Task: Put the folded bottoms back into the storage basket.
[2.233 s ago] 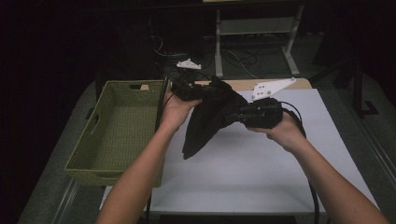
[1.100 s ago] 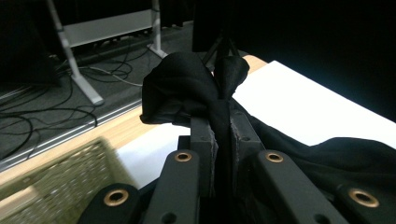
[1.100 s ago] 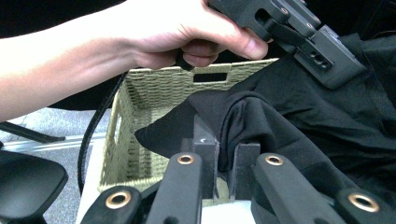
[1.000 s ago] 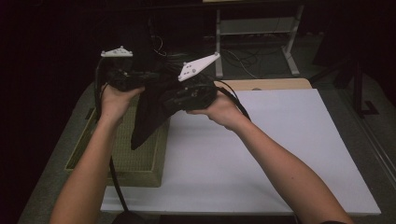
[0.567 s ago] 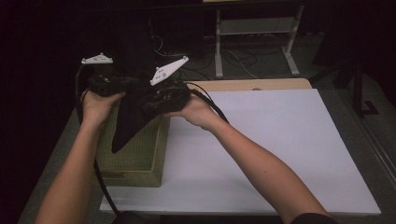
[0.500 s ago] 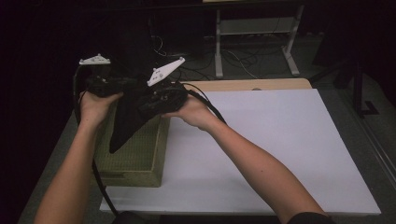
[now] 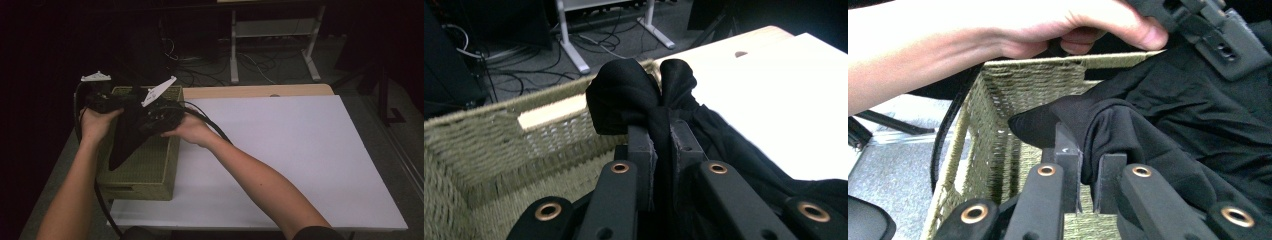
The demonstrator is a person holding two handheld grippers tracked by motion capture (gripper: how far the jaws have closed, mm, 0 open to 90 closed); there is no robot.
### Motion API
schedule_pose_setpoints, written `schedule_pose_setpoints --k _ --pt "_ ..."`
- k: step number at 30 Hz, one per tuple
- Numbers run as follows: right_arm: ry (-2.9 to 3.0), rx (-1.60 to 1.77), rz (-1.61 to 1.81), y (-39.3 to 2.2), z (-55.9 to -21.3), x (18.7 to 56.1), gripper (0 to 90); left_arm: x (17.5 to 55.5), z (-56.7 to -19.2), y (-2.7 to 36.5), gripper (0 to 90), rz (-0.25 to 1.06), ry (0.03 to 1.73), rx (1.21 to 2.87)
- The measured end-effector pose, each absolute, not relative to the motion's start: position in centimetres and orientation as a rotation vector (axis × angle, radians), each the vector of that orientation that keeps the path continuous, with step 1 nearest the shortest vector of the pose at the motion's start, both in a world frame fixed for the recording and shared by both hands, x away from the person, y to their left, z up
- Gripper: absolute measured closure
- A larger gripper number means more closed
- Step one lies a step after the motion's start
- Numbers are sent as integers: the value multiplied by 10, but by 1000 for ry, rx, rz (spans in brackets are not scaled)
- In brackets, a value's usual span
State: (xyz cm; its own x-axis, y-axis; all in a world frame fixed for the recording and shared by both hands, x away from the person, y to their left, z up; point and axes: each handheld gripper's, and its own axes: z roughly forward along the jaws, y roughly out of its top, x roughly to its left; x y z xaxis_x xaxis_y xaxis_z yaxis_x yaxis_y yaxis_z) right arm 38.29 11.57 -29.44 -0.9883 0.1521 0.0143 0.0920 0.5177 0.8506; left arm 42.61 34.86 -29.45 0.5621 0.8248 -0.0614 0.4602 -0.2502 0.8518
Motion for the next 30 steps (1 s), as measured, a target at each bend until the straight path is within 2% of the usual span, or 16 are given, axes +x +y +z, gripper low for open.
schedule_pose_setpoints --k 12,21,22,23,24,25,26,27,30 --pt "2768 226 1401 129 -331 384 826 436 -330 353 821 491 1114 1951" --pt "2806 240 1360 127 -345 383 810 442 -350 353 820 441 1140 1963" --pt "2815 241 1361 125 -346 382 782 442 -351 352 820 431 1137 1967" --pt "2823 249 1361 120 -348 380 684 443 -354 350 820 406 1125 1970" --pt "2823 249 1361 120 -348 380 684 443 -354 350 820 406 1125 1970" --pt "2819 257 1370 116 -348 379 581 445 -358 347 820 391 1116 1980" --pt "2819 257 1370 116 -348 379 581 445 -358 347 820 391 1116 1980" --pt "2807 269 1377 109 -346 379 529 446 -360 345 819 379 1111 1989" --pt "2790 304 1428 102 -342 381 483 447 -361 344 819 377 1111 1993"
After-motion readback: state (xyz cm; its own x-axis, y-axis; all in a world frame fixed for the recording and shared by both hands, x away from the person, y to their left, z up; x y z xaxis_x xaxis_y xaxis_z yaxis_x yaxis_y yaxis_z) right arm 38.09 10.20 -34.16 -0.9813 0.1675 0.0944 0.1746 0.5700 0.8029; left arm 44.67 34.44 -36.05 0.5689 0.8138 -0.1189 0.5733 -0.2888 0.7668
